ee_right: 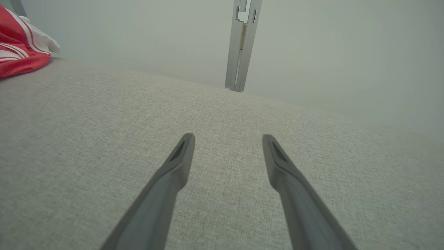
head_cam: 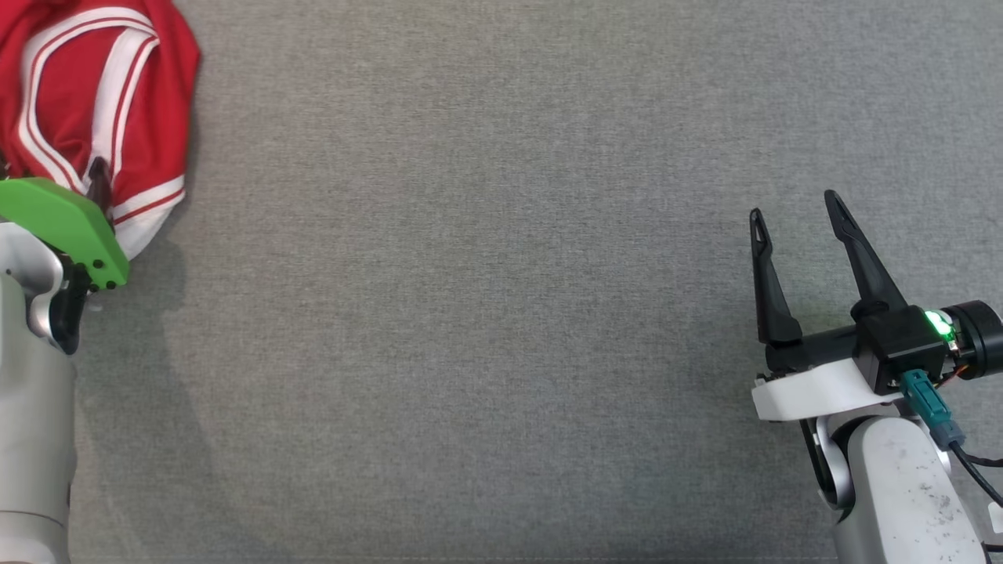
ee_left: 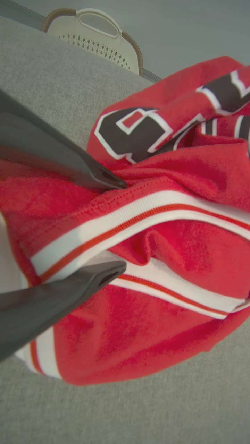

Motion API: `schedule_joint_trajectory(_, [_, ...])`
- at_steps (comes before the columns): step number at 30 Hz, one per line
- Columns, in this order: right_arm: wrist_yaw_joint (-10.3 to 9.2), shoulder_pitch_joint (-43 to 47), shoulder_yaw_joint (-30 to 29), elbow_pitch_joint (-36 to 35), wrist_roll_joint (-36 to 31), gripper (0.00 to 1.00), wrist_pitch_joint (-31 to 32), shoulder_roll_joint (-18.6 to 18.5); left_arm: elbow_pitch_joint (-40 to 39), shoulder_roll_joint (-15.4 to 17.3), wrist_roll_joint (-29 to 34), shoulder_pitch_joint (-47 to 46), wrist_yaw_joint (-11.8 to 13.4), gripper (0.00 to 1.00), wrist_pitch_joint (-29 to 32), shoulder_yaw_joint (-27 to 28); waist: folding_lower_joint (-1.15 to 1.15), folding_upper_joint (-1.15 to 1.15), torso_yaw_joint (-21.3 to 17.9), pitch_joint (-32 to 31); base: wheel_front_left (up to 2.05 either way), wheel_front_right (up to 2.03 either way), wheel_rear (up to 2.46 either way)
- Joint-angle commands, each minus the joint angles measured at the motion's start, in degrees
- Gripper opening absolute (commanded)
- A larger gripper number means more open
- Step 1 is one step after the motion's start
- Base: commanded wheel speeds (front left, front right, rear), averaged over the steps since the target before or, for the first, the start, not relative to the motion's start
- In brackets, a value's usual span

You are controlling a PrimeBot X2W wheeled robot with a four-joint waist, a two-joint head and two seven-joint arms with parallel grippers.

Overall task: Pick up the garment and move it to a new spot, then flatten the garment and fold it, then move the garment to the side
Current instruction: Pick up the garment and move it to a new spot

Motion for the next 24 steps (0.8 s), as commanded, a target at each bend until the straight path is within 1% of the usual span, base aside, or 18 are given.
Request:
schedule_joint_trajectory(1, [-0.02,-0.82,0.24,-0.02,0.31,1.00,-0.18,-0.18,1.10,1.14,0.09,-1.00,0.85,0.68,-0.40,0.10,-0.01,0.00,-0.70,0.41,0.00,0.00,0.00])
schedule_joint_trajectory(2, [-0.02,-0.91,0.29,0.04,0.46,1.00,-0.18,-0.19,1.64,1.43,0.24,-1.30,1.36,0.36,-0.77,0.20,-0.01,0.00,-0.75,0.33,0.00,0.00,0.00])
schedule_joint_trajectory(4, [-0.02,-0.87,0.37,0.26,0.79,1.00,-0.18,-0.18,2.63,1.91,0.24,-1.75,2.00,0.00,-1.77,0.36,-0.01,0.00,-0.81,0.00,0.00,0.00,0.00])
schedule_joint_trajectory(12, [-0.02,0.13,0.03,1.52,2.19,1.00,-0.18,-0.18,3.85,4.04,0.78,-3.94,2.65,0.00,-7.04,0.16,-0.01,0.00,-0.61,-3.86,0.00,0.00,0.00])
schedule_joint_trajectory(19, [-0.02,1.77,-0.55,2.85,3.95,1.00,-0.18,-0.18,1.81,5.81,2.62,-6.68,2.91,0.00,-10.92,-1.47,-0.01,0.00,-0.79,-10.58,0.00,0.00,0.00])
schedule_joint_trajectory(24, [-0.02,3.63,-1.23,3.92,5.69,1.00,-0.18,-0.18,-0.92,6.29,4.56,-9.05,2.25,0.00,-12.24,-4.08,-0.01,0.00,-2.05,-15.93,0.00,0.00,0.00])
